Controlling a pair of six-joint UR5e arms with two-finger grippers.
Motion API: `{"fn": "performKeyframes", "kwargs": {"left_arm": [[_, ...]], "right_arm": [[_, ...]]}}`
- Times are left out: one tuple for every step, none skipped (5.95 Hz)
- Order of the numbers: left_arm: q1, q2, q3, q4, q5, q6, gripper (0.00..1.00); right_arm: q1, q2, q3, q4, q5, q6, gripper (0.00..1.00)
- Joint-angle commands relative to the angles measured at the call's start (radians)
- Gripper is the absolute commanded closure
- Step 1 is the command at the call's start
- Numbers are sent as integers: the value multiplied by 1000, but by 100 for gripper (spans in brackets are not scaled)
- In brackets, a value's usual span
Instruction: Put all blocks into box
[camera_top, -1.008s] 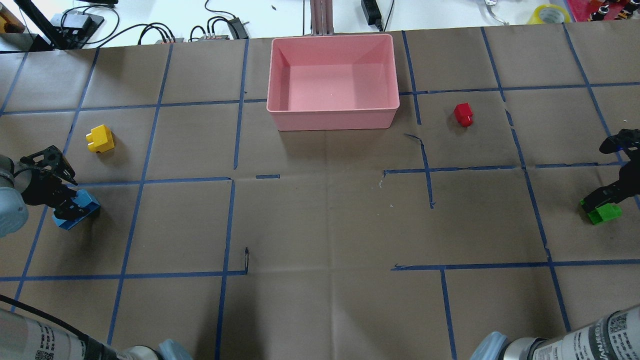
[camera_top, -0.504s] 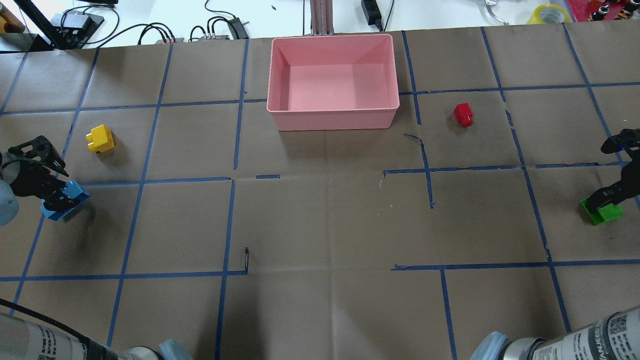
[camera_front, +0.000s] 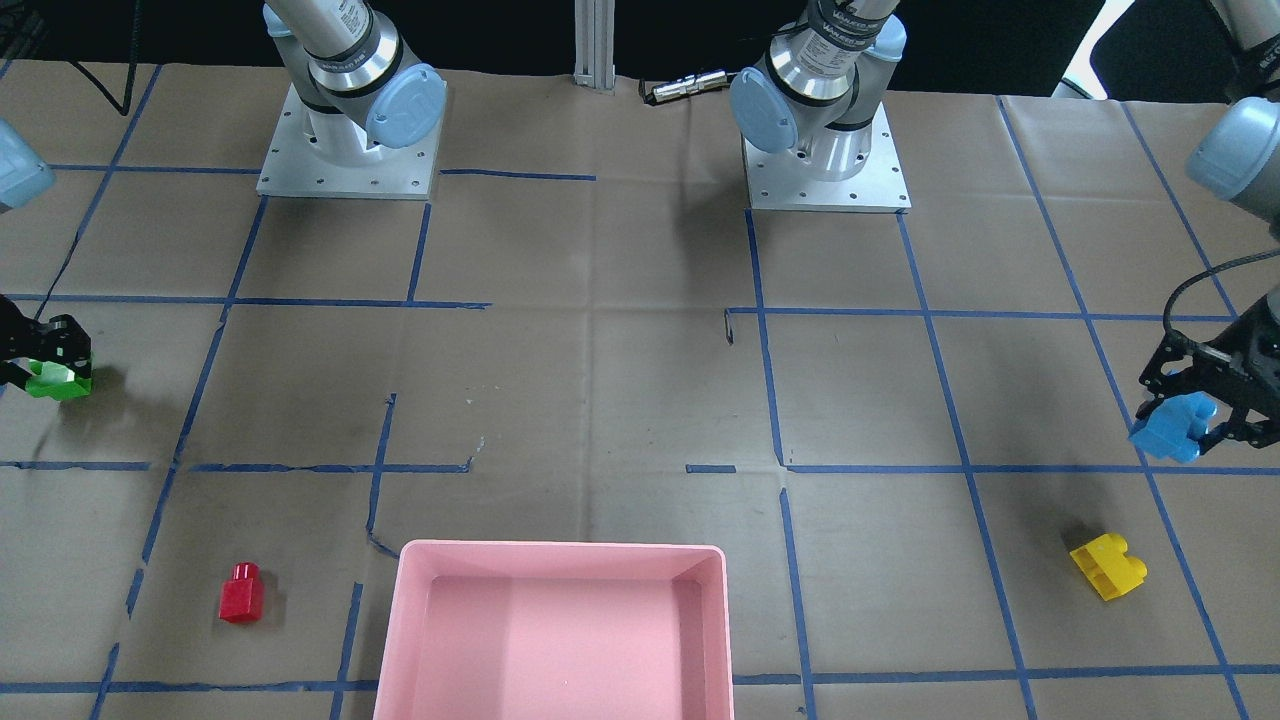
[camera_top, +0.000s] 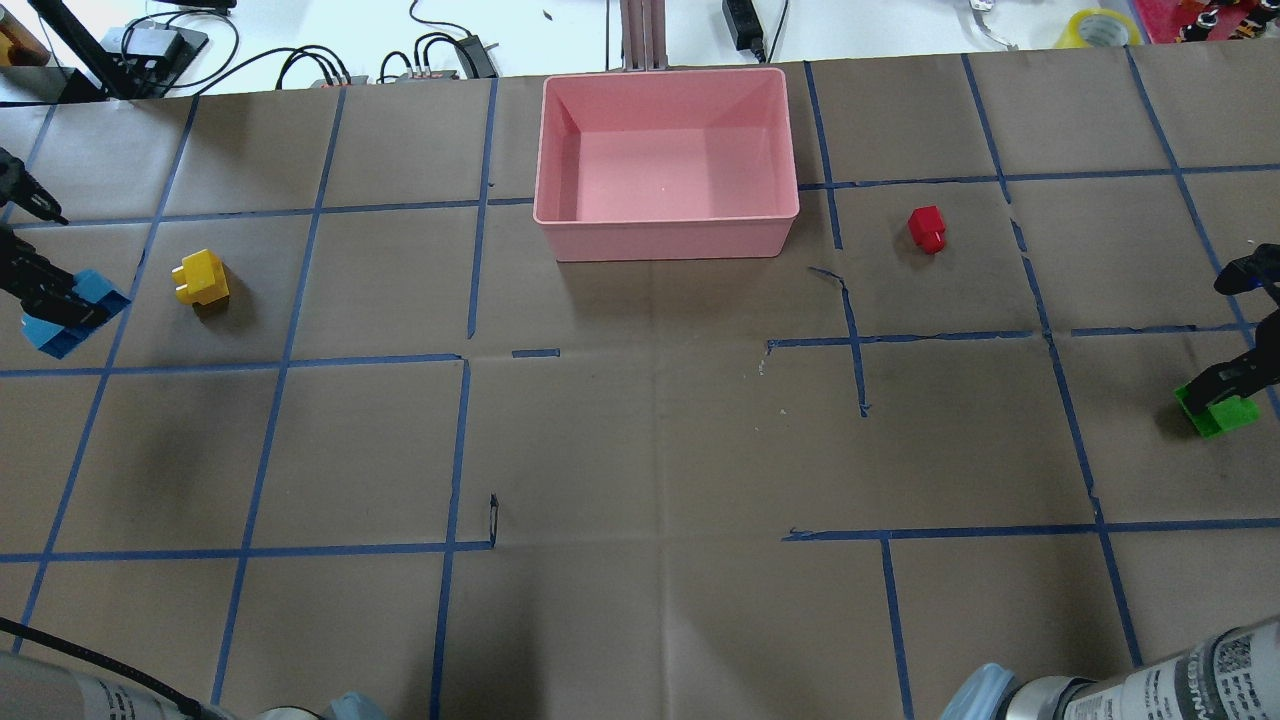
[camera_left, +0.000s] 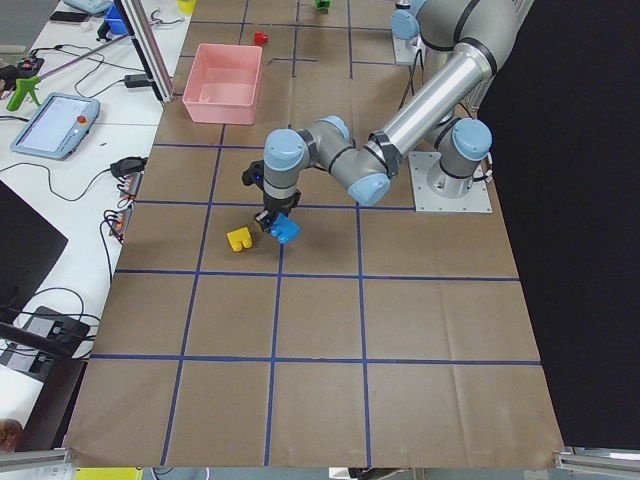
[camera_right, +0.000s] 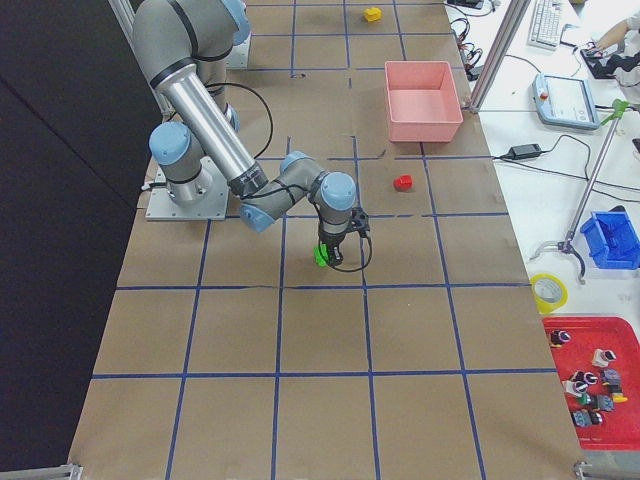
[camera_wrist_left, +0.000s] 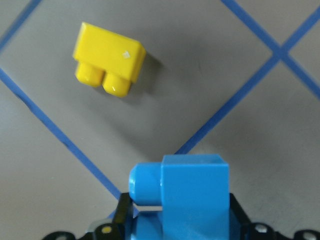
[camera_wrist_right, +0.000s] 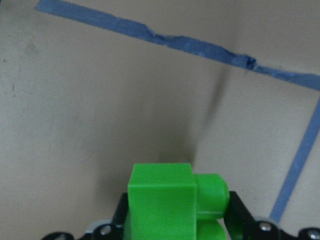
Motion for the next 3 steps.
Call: {"fn": "performKeyframes", "kwargs": {"left_arm": [[-182,-48,149,-68,-2,-274,86],[-259,-100,229,-68,-3,-457,87],[-361,-165,328,-67,-6,-682,87]], "right_arm": [[10,-49,-122,158,10,20,70],[29,-48,-173,188,12,62,70],[95,-46,-228,199,12,127,70]]}}
